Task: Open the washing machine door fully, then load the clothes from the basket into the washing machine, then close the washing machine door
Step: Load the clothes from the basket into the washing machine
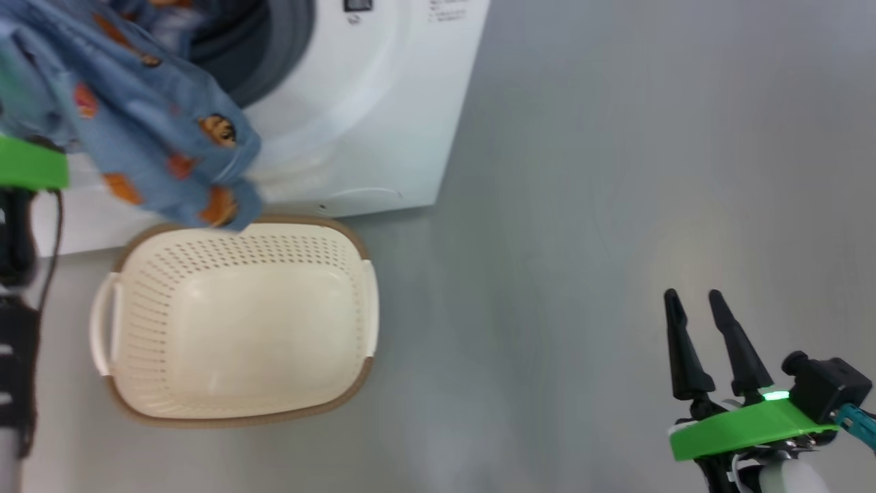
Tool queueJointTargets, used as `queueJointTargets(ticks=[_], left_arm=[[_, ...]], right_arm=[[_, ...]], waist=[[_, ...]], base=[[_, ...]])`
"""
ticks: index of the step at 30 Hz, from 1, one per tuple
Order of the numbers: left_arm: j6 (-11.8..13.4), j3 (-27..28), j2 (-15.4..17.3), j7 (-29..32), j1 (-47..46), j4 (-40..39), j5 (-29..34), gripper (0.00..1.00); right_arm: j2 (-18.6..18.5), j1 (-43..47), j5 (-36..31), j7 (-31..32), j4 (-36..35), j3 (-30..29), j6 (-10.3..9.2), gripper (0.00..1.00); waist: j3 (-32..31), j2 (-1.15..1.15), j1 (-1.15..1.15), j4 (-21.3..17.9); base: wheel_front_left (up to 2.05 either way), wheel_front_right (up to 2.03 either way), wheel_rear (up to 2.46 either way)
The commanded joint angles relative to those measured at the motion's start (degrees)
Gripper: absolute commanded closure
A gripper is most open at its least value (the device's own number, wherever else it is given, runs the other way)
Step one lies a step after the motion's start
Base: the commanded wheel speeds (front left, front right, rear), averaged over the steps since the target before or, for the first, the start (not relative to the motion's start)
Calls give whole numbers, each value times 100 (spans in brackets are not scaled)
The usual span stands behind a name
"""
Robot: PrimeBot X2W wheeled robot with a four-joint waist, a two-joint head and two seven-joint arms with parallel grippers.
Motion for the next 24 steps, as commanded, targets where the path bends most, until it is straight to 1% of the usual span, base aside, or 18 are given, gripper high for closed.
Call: queueJointTargets(ticks=[1,5,8,12,17,18,24], left_arm=[[9,124,320,-28,-235,86,-26,100],[9,-19,510,-28,-669,823,-37,100],[9,-116,634,-28,-1081,1393,-60,100],[9,-318,754,-28,-1436,2015,-25,100],[9,-608,856,-28,-1973,2921,13,100],[9,-608,856,-28,-1973,2921,13,100],[9,-936,893,-28,-2526,3826,142,100]], right_arm=[[10,-134,5,-27,-125,155,9,0],[35,-259,47,-27,-123,319,9,0],[39,-349,257,-27,-120,463,9,0],[40,-375,379,-27,-120,548,9,0],[40,-395,480,-27,-129,660,9,0],[40,-395,480,-27,-129,660,9,0],[41,-386,581,-27,-118,796,9,0]], waist=[[295,0,0,-280],[488,0,0,-496],[660,0,0,-660],[777,0,0,-788],[896,0,0,-936],[896,0,0,-936],[963,0,0,-1079]], base=[[0,0,0],[0,0,0],[0,0,0],[0,0,0],[0,0,0],[0,0,0],[0,0,0]])
